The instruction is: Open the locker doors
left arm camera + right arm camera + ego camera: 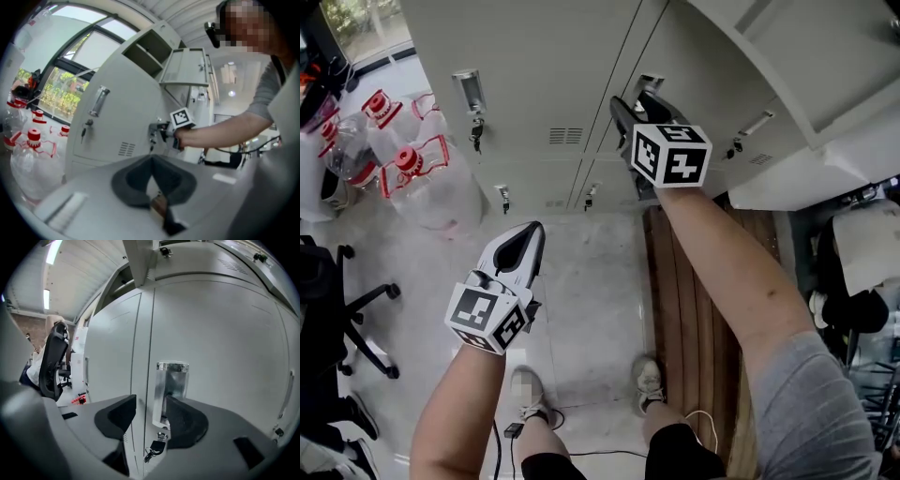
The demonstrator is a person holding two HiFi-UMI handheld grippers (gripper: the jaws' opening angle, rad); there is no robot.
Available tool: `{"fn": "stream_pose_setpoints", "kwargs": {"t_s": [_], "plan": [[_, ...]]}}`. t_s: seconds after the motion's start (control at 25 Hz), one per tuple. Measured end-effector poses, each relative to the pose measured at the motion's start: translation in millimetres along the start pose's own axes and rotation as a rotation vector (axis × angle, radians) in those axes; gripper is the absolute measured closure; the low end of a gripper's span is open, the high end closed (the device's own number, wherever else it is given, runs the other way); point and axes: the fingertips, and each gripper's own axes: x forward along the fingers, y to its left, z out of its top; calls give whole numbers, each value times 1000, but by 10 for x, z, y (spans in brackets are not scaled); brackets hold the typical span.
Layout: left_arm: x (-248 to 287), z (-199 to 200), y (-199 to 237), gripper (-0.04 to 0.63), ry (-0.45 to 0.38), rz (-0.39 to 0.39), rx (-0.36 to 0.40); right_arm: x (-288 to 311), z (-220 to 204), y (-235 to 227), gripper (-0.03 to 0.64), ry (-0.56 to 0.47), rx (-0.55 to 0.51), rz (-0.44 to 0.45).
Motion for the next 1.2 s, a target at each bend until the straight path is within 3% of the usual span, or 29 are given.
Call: {"fn": "stream_pose_setpoints", "kwargs": {"t_s": [0.08,0.28,0.68,0.88,1.2], "plan": [[-18,22,19,591,-3,5,-4,23,15,-39,449,-6,52,-17],[-44,34,-21,591,-5,4,-3,-101,-54,89,460,-6,75,45],[150,-98,-493,591,38,-67,24,-1315,-374,168,480,-23,-9,202],[390,-168,-794,591,58,-101,25,-2036,-629,-137,480,13,-35,213],[808,-201,-1206,591,83,-153,42,-2768,-1099,-977,472,123,-85,134]]}}
